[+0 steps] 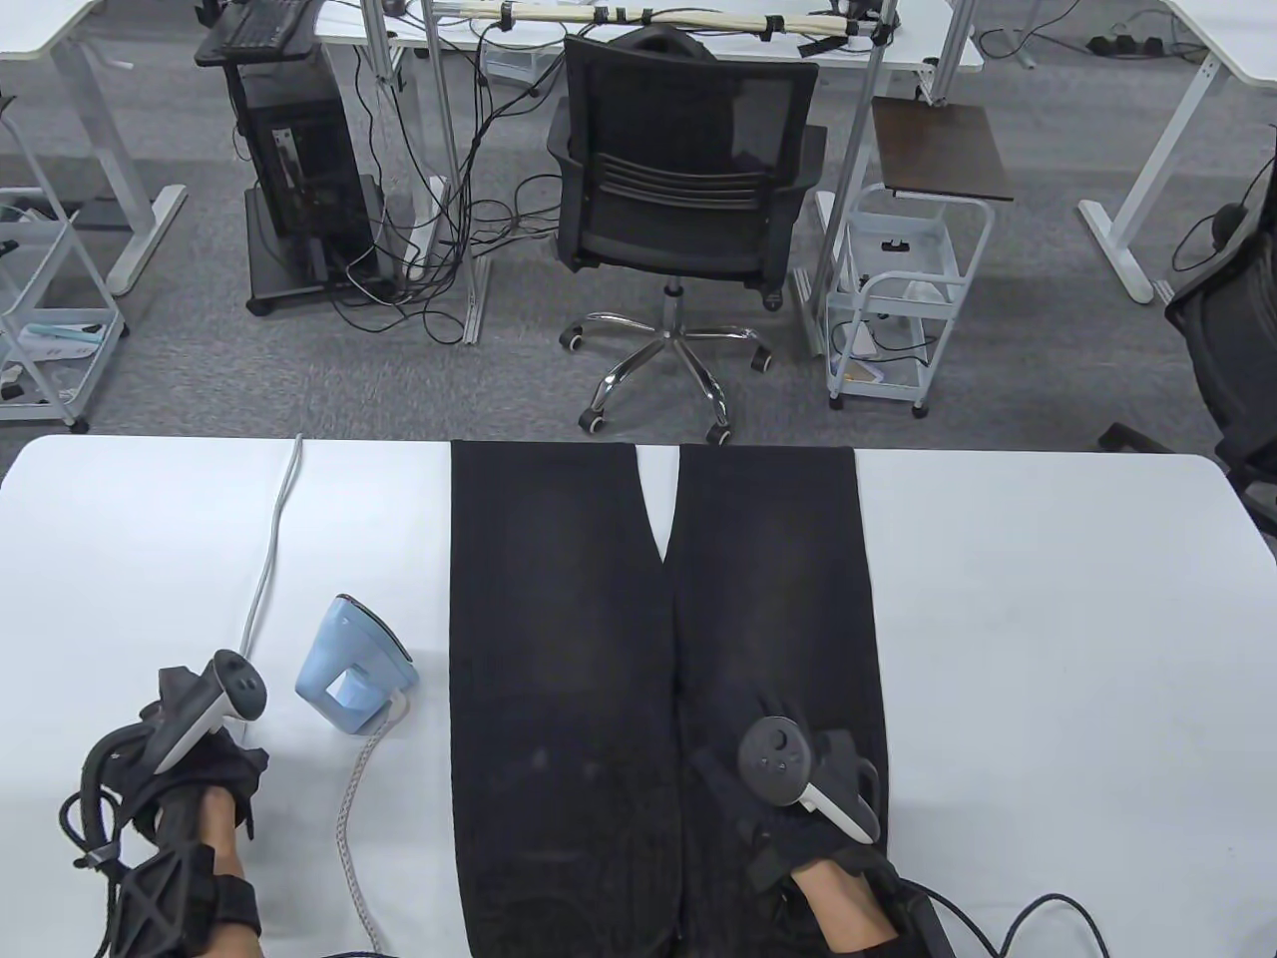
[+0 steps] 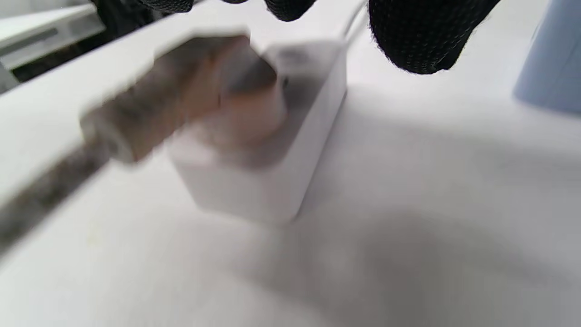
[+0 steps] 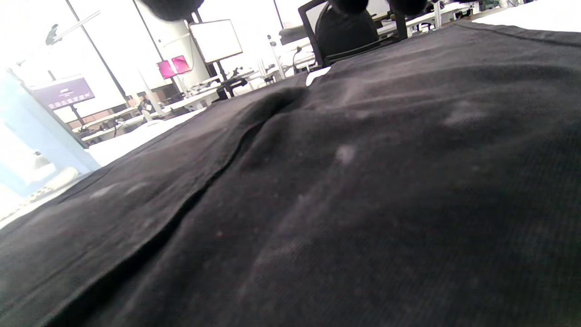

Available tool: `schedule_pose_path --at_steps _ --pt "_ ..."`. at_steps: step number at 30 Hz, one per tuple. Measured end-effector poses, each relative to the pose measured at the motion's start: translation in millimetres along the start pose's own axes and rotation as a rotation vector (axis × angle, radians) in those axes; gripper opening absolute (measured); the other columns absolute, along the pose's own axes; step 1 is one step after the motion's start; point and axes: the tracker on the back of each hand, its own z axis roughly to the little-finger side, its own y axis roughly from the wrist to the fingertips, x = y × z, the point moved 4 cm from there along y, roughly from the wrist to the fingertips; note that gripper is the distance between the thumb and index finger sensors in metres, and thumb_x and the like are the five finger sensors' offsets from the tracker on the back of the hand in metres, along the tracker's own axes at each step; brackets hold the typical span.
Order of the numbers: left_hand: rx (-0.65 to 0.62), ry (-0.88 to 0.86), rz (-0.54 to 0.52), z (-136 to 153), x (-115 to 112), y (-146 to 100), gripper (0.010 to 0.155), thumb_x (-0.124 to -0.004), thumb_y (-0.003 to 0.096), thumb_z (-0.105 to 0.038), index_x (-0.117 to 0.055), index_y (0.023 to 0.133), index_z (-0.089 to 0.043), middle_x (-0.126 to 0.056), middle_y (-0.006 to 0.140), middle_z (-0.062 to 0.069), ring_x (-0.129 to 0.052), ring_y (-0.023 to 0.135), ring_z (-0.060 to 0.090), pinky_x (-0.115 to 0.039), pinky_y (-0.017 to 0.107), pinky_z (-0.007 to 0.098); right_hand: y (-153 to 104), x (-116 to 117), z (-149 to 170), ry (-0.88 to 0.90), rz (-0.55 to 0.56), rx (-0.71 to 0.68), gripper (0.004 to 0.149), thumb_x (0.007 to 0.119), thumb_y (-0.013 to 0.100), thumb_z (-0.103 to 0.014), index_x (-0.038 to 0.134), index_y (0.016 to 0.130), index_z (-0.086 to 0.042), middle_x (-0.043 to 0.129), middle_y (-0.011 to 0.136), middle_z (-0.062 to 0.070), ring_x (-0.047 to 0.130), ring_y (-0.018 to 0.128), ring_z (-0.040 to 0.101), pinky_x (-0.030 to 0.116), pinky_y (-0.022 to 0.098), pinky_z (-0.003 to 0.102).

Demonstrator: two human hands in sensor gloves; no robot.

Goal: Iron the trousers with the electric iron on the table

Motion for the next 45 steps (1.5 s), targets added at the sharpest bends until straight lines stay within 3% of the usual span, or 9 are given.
schedule_pose_path --at_steps 6,10,13,16,23,28,33,41,45 --pt "-0.124 -0.091 -0.281 -14 72 -46 0.082 -0.078 0.0529 -0.053 -0.050 0.112 -0.004 -0.042 0.114 0.031 -0.057 0.100 0.061 -0.056 0.067 0.073 1 0 2 0.001 -0.002 0.008 0.080 0.055 0.058 -0.052 0.019 0.111 -0.004 0.032 0.114 0.032 0.041 0.099 0.061 0.046 0.063 0.077" --pt "-0.274 -0.276 -0.401 -27 100 -78 0.082 -0.078 0.0532 -0.054 -0.049 0.112 -0.004 -0.036 0.118 0.033 -0.054 0.102 0.064 -0.056 0.066 0.075 0 0 1 0.007 0.005 0.000 0.080 0.055 0.058 -0.052 0.019 0.111 -0.004 0.032 0.114 0.032 0.042 0.099 0.061 0.046 0.063 0.077" --pt "-0.357 -0.422 -0.429 -36 104 -86 0.088 -0.081 0.0523 -0.054 -0.043 0.114 -0.003 -0.033 0.118 0.034 -0.049 0.103 0.066 -0.053 0.066 0.077 -2 0 -1 0.005 0.003 -0.010 0.080 0.055 0.058 -0.052 0.019 0.111 -0.004 0.032 0.114 0.032 0.042 0.099 0.061 0.046 0.063 0.077" --pt "-0.374 -0.478 -0.381 -45 92 -77 0.095 -0.085 0.0505 -0.054 -0.039 0.115 -0.001 -0.031 0.118 0.035 -0.049 0.103 0.066 -0.053 0.066 0.077 -3 0 -3 0.004 0.003 -0.018 0.080 0.055 0.058 -0.052 0.019 0.111 -0.004 0.032 0.114 0.032 0.042 0.099 0.061 0.046 0.063 0.077" --pt "-0.326 -0.620 -0.213 -52 29 -26 0.101 -0.091 0.0483 -0.050 -0.035 0.112 0.004 -0.043 0.113 0.037 -0.066 0.099 0.059 -0.069 0.065 0.067 -1 1 -2 -0.004 -0.006 -0.017 0.080 0.055 0.058 -0.052 0.019 0.111 -0.004 0.032 0.114 0.032 0.042 0.100 0.061 0.046 0.063 0.076" --pt "-0.250 -0.696 -0.293 -46 -1 -5 0.090 -0.091 0.0489 -0.050 -0.047 0.108 0.001 -0.060 0.107 0.031 -0.081 0.094 0.048 -0.077 0.063 0.059 2 3 1 -0.009 -0.013 -0.007 0.080 0.055 0.058 -0.052 0.019 0.111 -0.004 0.032 0.114 0.032 0.042 0.100 0.061 0.046 0.063 0.076" --pt "-0.269 -0.983 -0.252 -47 -19 6 0.070 -0.089 0.0525 -0.046 -0.059 0.102 -0.008 -0.069 0.105 0.022 -0.084 0.093 0.046 -0.074 0.064 0.063 2 2 0 -0.014 -0.017 -0.004 0.080 0.055 0.058 -0.052 0.019 0.111 -0.004 0.032 0.114 0.032 0.042 0.100 0.060 0.046 0.063 0.077" --pt "-0.404 -0.999 -0.144 -79 -34 8 0.060 -0.085 0.0566 -0.049 -0.059 0.099 -0.015 -0.067 0.107 0.016 -0.074 0.097 0.047 -0.061 0.069 0.063 2 3 -1 -0.019 -0.025 -0.005 0.080 0.055 0.058 -0.052 0.019 0.111 -0.004 0.032 0.114 0.032 0.042 0.100 0.060 0.046 0.063 0.076" --pt "-0.400 -0.970 -0.295 -87 -27 -2 0.050 -0.085 0.0568 -0.048 -0.067 0.092 -0.017 -0.078 0.098 0.010 -0.081 0.093 0.044 -0.065 0.066 0.065 1 5 -5 -0.025 -0.030 -0.017 0.080 0.055 0.058 -0.053 0.019 0.111 -0.004 0.032 0.114 0.032 0.042 0.100 0.060 0.046 0.063 0.076"
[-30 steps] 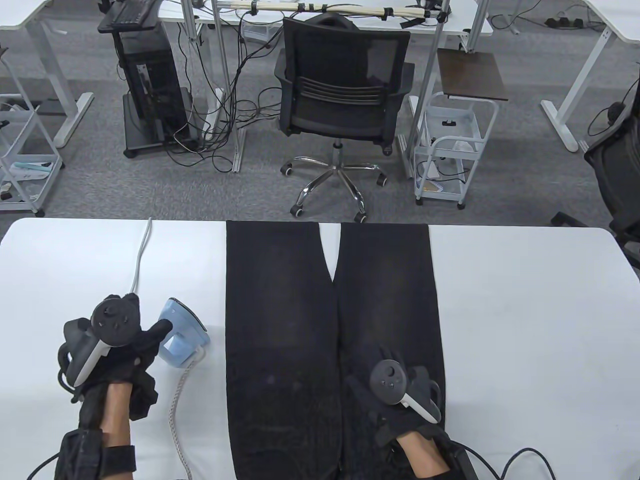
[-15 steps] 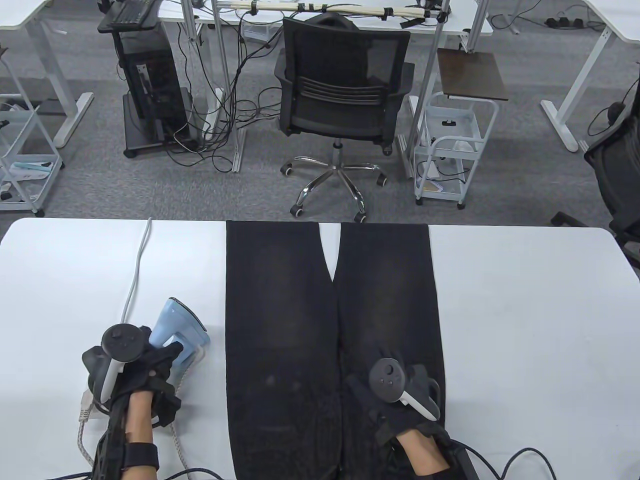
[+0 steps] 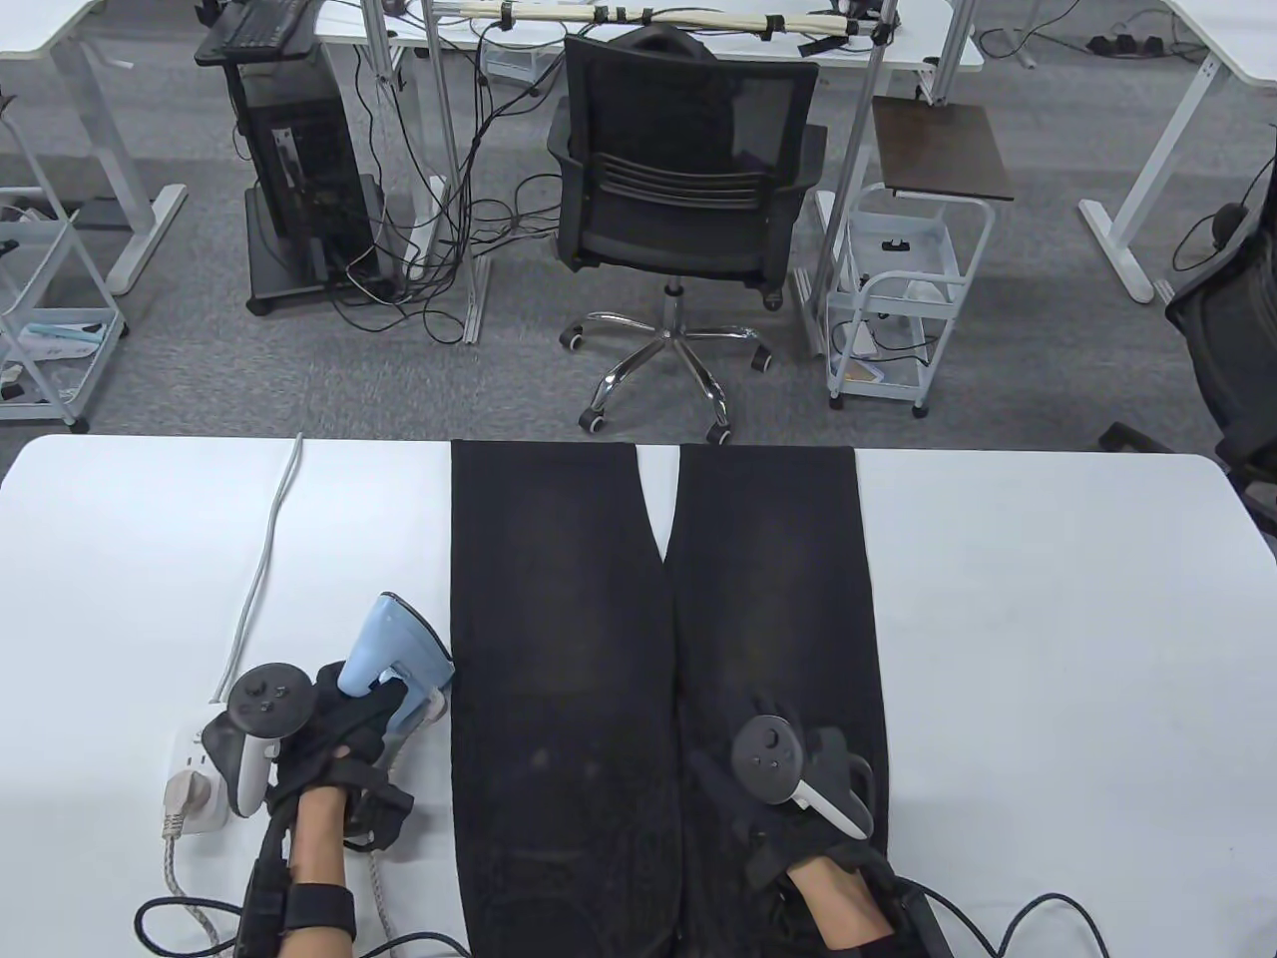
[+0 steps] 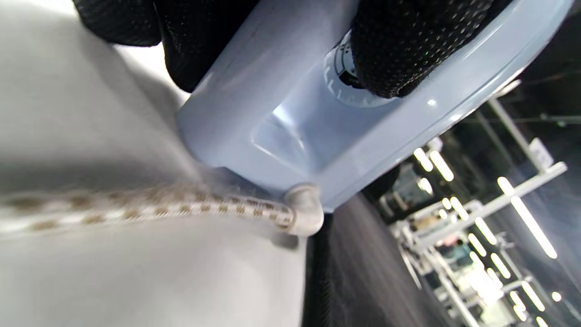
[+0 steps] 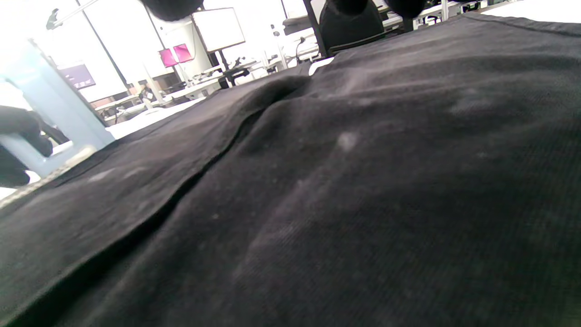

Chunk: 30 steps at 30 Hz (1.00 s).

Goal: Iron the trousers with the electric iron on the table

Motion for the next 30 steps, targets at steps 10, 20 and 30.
schedule_pose_path --at_steps 10,20,30 --pt "-0.211 0.265 0.054 -79 15 -32 0.039 -0.087 0.0558 -0.042 -0.078 0.080 -0.013 -0.093 0.061 0.006 -0.096 0.056 0.027 -0.078 0.056 0.057 -1 2 -7 -0.011 0.004 -0.026 0.080 0.055 0.058 -0.053 0.019 0.111 -0.004 0.032 0.114 0.032 0.042 0.100 0.060 0.046 0.063 0.076" --pt "-0.437 0.630 0.414 -177 -64 -113 0.044 -0.088 0.0545 -0.044 -0.080 0.081 -0.010 -0.096 0.055 0.004 -0.100 0.043 0.019 -0.086 0.047 0.049 -3 31 -43 -0.123 -0.090 -0.145 0.081 0.055 0.058 -0.053 0.015 0.111 -0.007 0.027 0.115 0.031 0.037 0.100 0.060 0.044 0.063 0.077" --pt "-0.377 0.950 0.522 -165 -149 -109 0.046 -0.085 0.0554 -0.046 -0.078 0.084 -0.011 -0.096 0.057 0.000 -0.101 0.041 0.015 -0.088 0.042 0.043 9 76 -33 -0.183 -0.390 -0.156 0.083 0.051 0.058 -0.055 0.001 0.109 -0.013 -0.001 0.113 0.027 0.009 0.099 0.059 0.026 0.062 0.079"
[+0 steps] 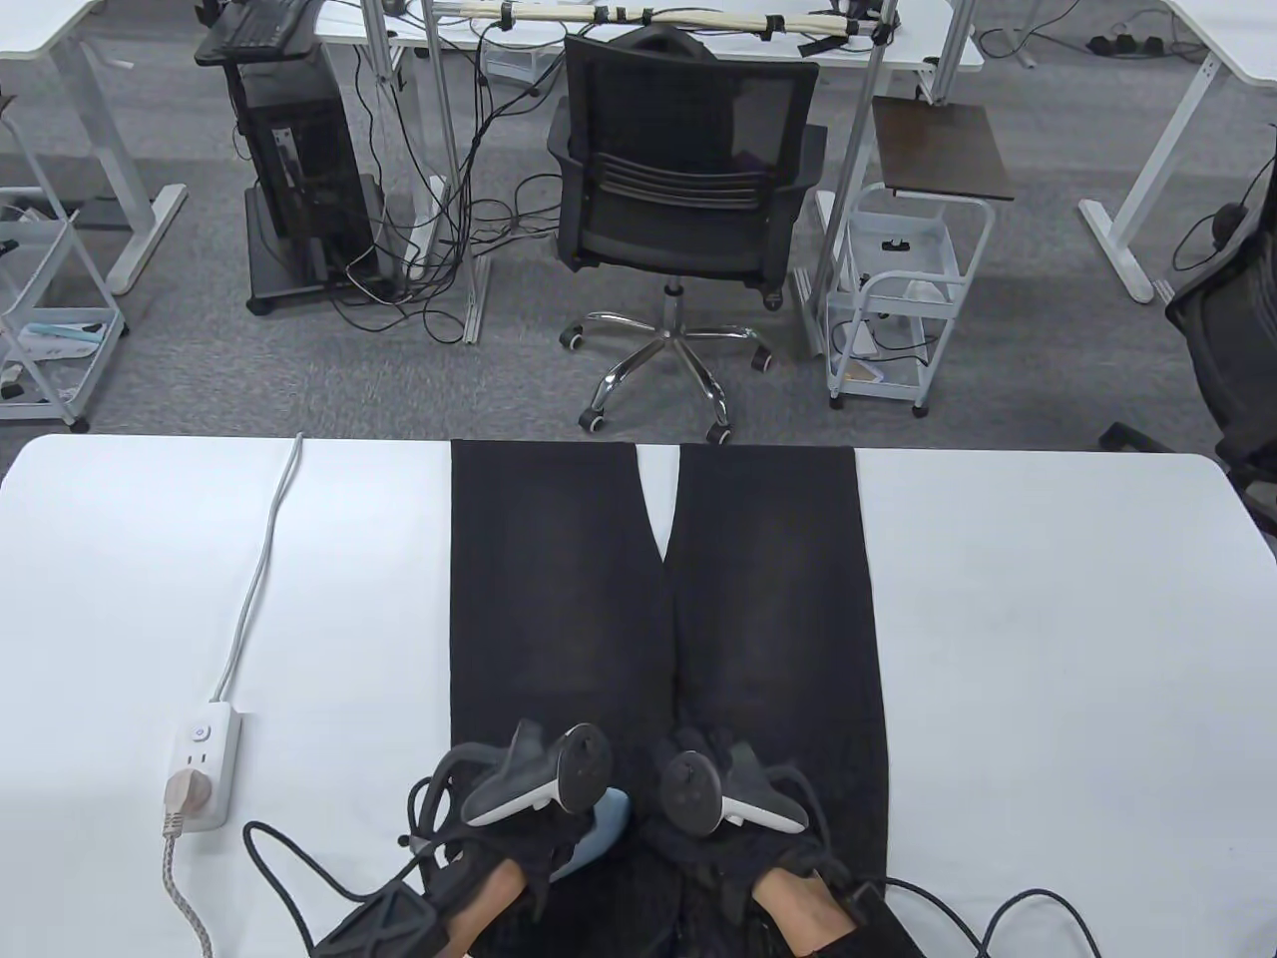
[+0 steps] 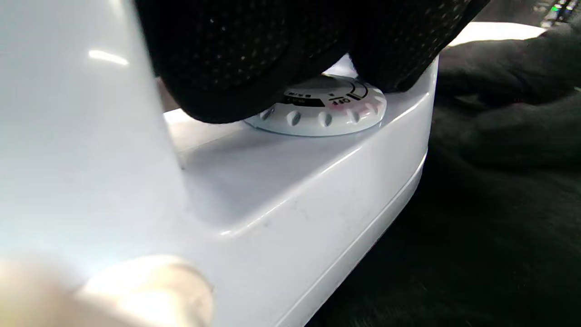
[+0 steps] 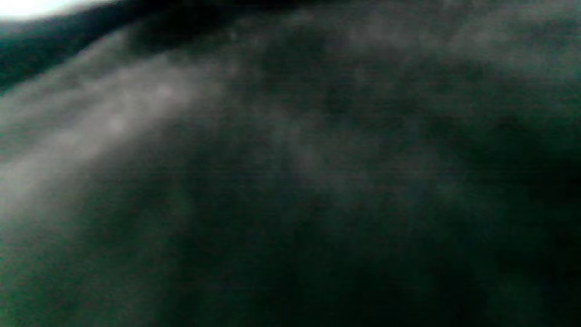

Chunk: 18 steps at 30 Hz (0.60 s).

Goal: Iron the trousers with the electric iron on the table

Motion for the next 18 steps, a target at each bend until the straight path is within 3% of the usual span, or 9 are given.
schedule_pose_path --at_steps 6,10,18 --pt "0.078 -0.020 -0.017 18 16 41 0.043 -0.083 0.0571 -0.046 -0.077 0.084 -0.013 -0.094 0.057 -0.001 -0.099 0.041 0.014 -0.087 0.043 0.042 2 2 -4 -0.022 -0.033 0.021 0.086 0.051 0.057 -0.057 0.000 0.109 -0.012 -0.001 0.113 0.028 0.007 0.098 0.059 0.025 0.062 0.079" --pt "0.168 0.005 -0.029 31 31 82 0.043 -0.082 0.0581 -0.046 -0.075 0.086 -0.014 -0.093 0.059 -0.002 -0.098 0.044 0.014 -0.086 0.045 0.041 2 3 -5 -0.031 -0.044 0.024 0.087 0.051 0.057 -0.058 -0.001 0.109 -0.012 -0.002 0.112 0.029 0.006 0.098 0.059 0.025 0.062 0.079" --pt "0.360 -0.066 -0.040 81 55 154 0.044 -0.081 0.0582 -0.046 -0.073 0.088 -0.016 -0.092 0.061 -0.003 -0.097 0.045 0.013 -0.085 0.047 0.041 1 4 -6 -0.046 -0.065 0.031 0.086 0.049 0.057 -0.058 -0.001 0.110 -0.012 -0.004 0.111 0.031 0.005 0.097 0.059 0.025 0.062 0.079"
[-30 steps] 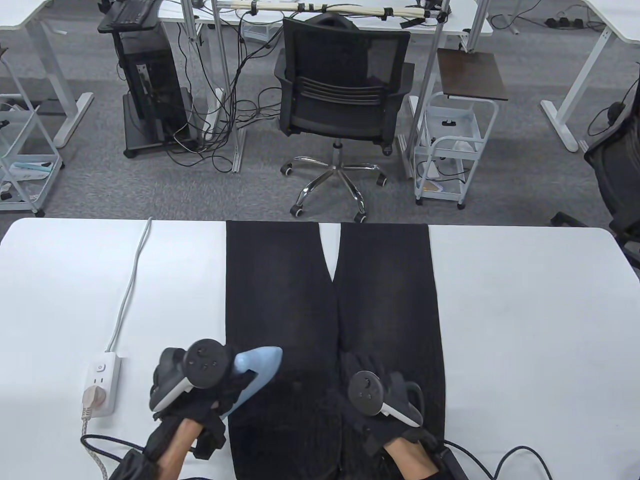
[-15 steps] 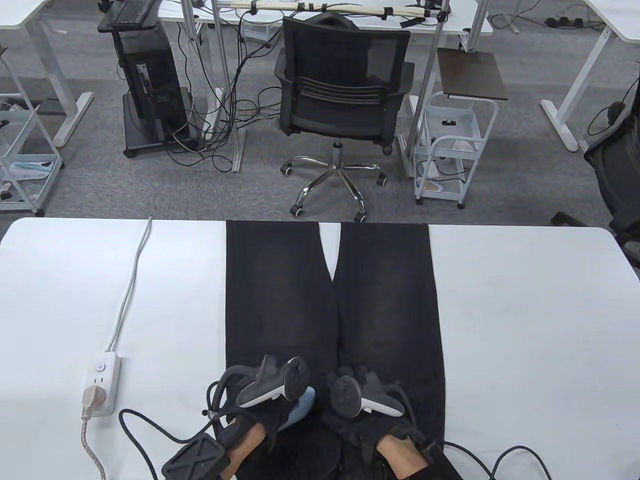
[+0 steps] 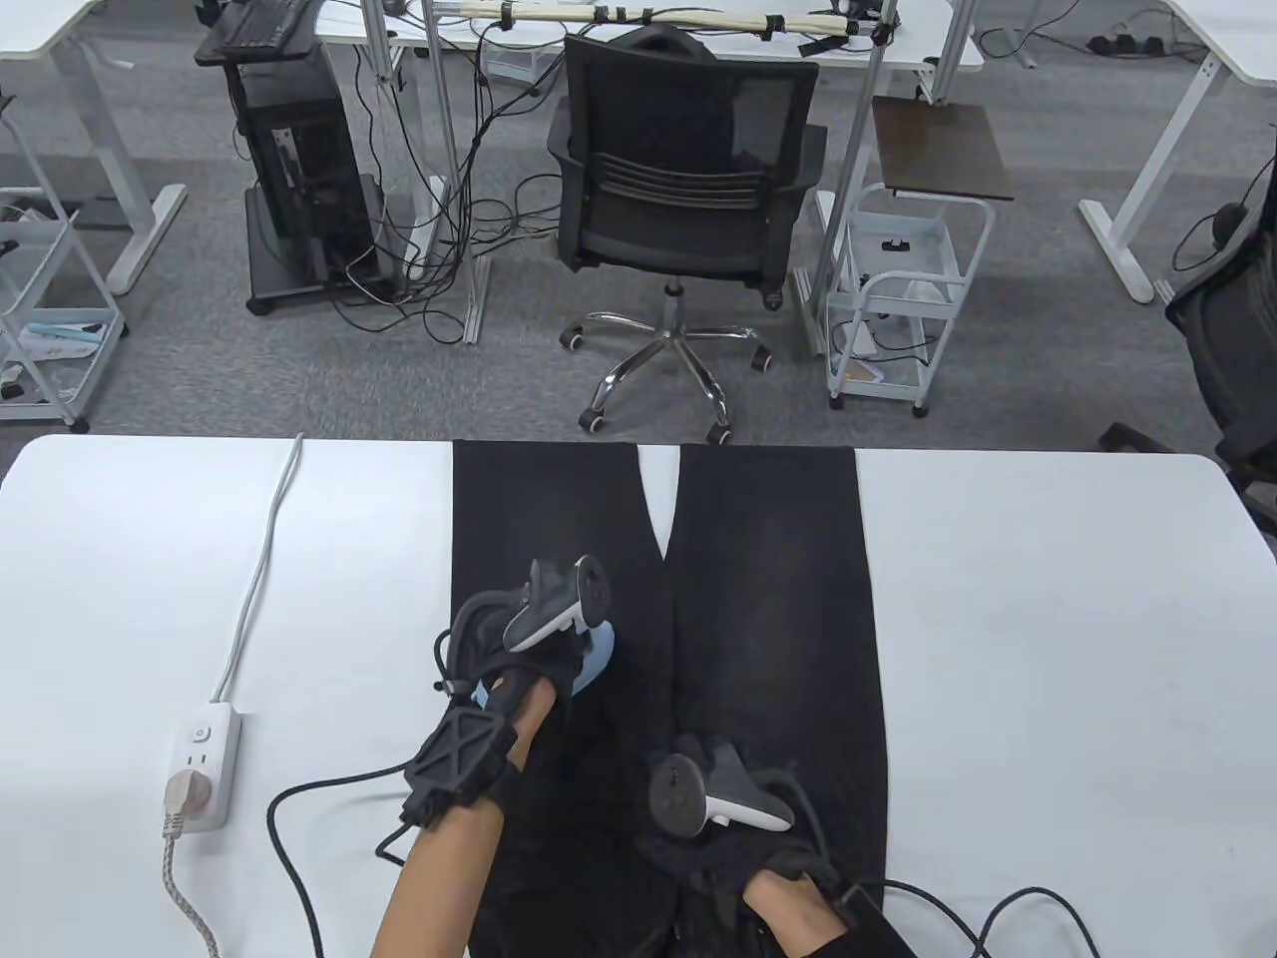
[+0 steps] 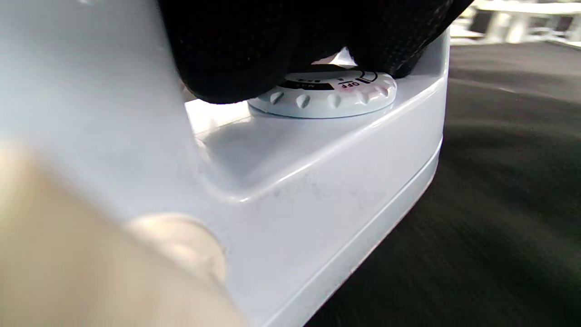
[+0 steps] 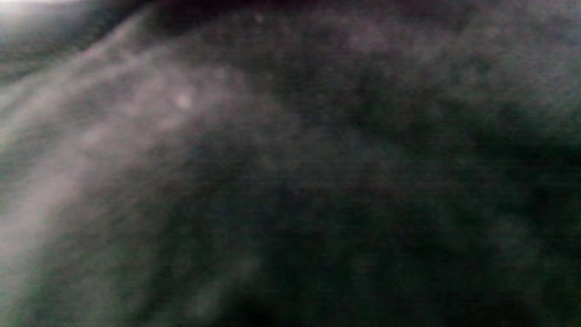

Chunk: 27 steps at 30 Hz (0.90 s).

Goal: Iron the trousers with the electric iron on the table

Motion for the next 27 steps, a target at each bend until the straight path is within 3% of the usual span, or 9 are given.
schedule_pose_path --at_steps 6,9,12,15,21,27 --pt "0.078 -0.026 0.002 15 9 34 0.049 -0.080 0.0585 -0.046 -0.068 0.095 -0.016 -0.090 0.062 -0.002 -0.096 0.047 0.014 -0.084 0.050 0.043 0 1 -1 -0.010 -0.003 0.005 0.086 0.049 0.057 -0.058 -0.001 0.109 -0.011 -0.003 0.111 0.032 0.005 0.097 0.059 0.025 0.062 0.079" --pt "0.040 -0.021 -0.003 16 10 39 0.054 -0.078 0.0592 -0.045 -0.061 0.101 -0.017 -0.088 0.062 -0.002 -0.095 0.049 0.014 -0.082 0.054 0.044 0 1 -1 -0.010 0.001 0.005 0.086 0.049 0.057 -0.058 0.000 0.109 -0.011 -0.003 0.111 0.032 0.006 0.098 0.059 0.026 0.062 0.079" --pt "0.012 -0.020 0.003 13 8 34 0.052 -0.077 0.0584 -0.044 -0.061 0.100 -0.017 -0.090 0.054 -0.004 -0.096 0.041 0.013 -0.085 0.048 0.044 0 1 -2 -0.019 -0.001 0.011 0.086 0.048 0.057 -0.058 -0.001 0.109 -0.011 -0.003 0.111 0.031 0.006 0.098 0.059 0.026 0.062 0.079" --pt "-0.043 -0.037 0.053 6 0 15 0.050 -0.078 0.0569 -0.041 -0.061 0.098 -0.017 -0.092 0.049 -0.001 -0.098 0.037 0.016 -0.085 0.047 0.047 1 0 -2 -0.015 -0.013 0.022 0.085 0.048 0.057 -0.058 0.000 0.109 -0.012 -0.002 0.111 0.031 0.007 0.098 0.058 0.027 0.062 0.078" --pt "-0.131 -0.018 0.094 -7 -18 -49 0.050 -0.078 0.0567 -0.039 -0.063 0.097 -0.014 -0.092 0.048 -0.001 -0.098 0.035 0.017 -0.085 0.045 0.047 0 0 -1 0.005 -0.013 0.036 0.084 0.049 0.057 -0.057 0.000 0.109 -0.013 -0.003 0.111 0.030 0.006 0.098 0.057 0.027 0.062 0.078" --pt "-0.256 0.068 0.090 -21 -39 -131 0.050 -0.078 0.0570 -0.040 -0.063 0.097 -0.013 -0.093 0.047 -0.001 -0.099 0.034 0.016 -0.086 0.043 0.047 -1 1 4 0.032 0.002 0.049 0.083 0.049 0.057 -0.058 0.000 0.109 -0.016 -0.003 0.112 0.026 0.005 0.099 0.054 0.025 0.063 0.077"
